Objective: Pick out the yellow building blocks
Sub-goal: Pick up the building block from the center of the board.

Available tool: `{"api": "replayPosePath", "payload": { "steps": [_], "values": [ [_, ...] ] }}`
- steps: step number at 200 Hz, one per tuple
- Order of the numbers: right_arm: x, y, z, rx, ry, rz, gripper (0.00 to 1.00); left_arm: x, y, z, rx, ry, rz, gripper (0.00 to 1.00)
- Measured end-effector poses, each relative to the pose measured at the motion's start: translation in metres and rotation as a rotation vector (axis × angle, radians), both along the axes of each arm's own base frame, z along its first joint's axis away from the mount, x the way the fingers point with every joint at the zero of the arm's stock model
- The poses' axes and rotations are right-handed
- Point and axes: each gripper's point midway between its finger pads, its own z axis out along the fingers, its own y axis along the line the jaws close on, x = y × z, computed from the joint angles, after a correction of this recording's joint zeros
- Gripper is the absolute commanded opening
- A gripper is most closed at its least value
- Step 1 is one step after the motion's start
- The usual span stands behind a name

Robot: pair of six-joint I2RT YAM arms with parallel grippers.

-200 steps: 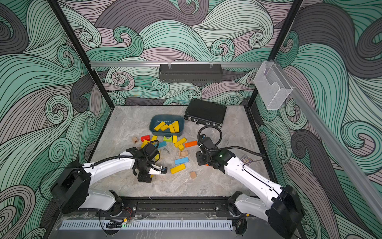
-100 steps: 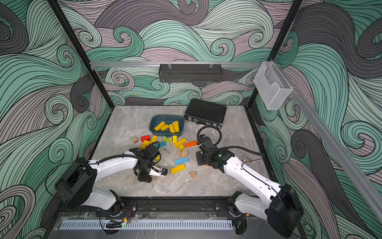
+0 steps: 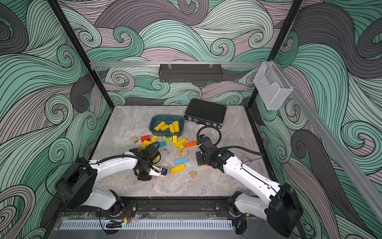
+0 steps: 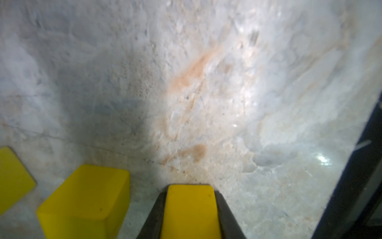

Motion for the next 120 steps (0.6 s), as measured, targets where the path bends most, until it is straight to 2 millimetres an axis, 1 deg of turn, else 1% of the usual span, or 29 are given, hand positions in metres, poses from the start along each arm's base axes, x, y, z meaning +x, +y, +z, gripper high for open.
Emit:
{"api": "replayPosePath", "payload": {
  "steps": [32, 53, 65, 78, 105, 120],
  "values": [
    [0.000, 0.000, 0.000, 0.001, -0.001, 0.000, 0.40, -0.001, 0.001, 0.006, -0.007, -0.009, 0.026, 0.16],
    [0.000, 0.000, 0.001, 0.001, -0.001, 0.000, 0.40, -0.003, 0.001, 0.022, -0.025, -0.019, 0.053, 0.16],
    [0.000, 0.000, 0.001, 0.001, -0.001, 0.001, 0.40, 0.000, -0.003, 0.037, -0.052, -0.033, 0.076, 0.16],
    [0.000, 0.000, 0.001, 0.001, -0.001, 0.001, 0.40, 0.007, -0.011, 0.058, -0.097, -0.068, 0.104, 0.17],
    [-0.002, -0.002, 0.003, 0.009, -0.010, 0.000, 0.40, 0.032, -0.031, 0.109, -0.210, -0.182, 0.160, 0.18],
    [-0.005, -0.004, 0.004, 0.010, -0.010, 0.000, 0.40, 0.047, -0.041, 0.132, -0.257, -0.232, 0.186, 0.19]
  ]
}}
